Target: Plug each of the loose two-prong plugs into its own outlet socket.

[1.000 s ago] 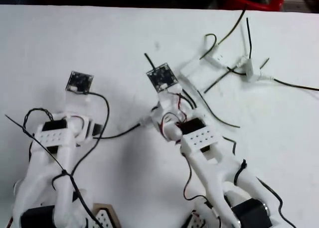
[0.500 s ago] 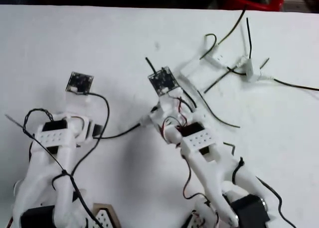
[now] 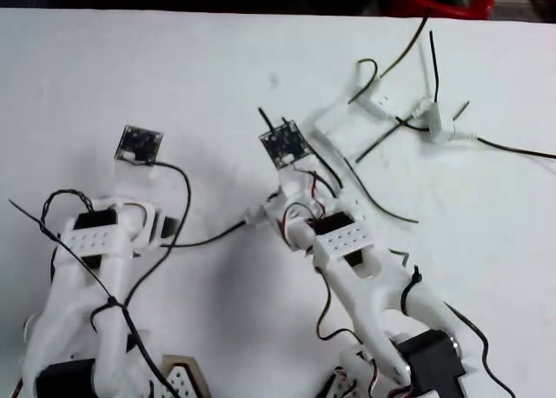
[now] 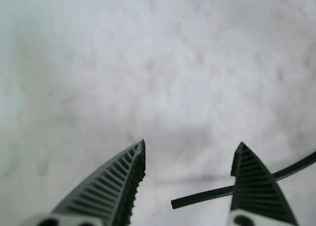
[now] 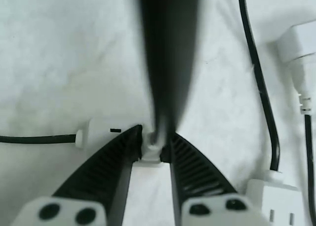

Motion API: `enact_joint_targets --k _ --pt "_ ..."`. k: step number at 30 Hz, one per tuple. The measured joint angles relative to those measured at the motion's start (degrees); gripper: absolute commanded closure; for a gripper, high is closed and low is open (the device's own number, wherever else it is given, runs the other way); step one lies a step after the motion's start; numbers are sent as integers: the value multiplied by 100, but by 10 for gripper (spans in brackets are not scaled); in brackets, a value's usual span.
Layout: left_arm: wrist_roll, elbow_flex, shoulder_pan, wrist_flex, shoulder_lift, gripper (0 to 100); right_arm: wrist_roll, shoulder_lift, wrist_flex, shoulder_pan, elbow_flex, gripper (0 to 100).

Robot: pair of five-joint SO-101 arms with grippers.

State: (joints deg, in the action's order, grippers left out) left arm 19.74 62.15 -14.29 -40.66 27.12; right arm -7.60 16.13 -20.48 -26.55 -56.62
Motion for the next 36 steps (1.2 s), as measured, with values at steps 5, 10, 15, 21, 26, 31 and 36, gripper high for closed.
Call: enact_joint_targets --k 5,10,15,21,26,31,36 --pt "0 0 0 0 0 722 0 -457 -9 0 158 981" --pt "0 0 0 0 0 722 0 -738 -18 0 334 981" --pt "0 0 0 0 0 722 0 -413 -70 0 369 981" --pt "0 0 -9 0 0 722 -9 -167 -70 290 1231 981" --pt "0 0 -9 0 0 722 -9 -492 -70 633 2242 981" --pt "0 0 -9 0 0 722 -9 -1284 -70 1169 3042 981" --pt "0 0 -9 0 0 722 -9 -2013 -70 1829 3666 981"
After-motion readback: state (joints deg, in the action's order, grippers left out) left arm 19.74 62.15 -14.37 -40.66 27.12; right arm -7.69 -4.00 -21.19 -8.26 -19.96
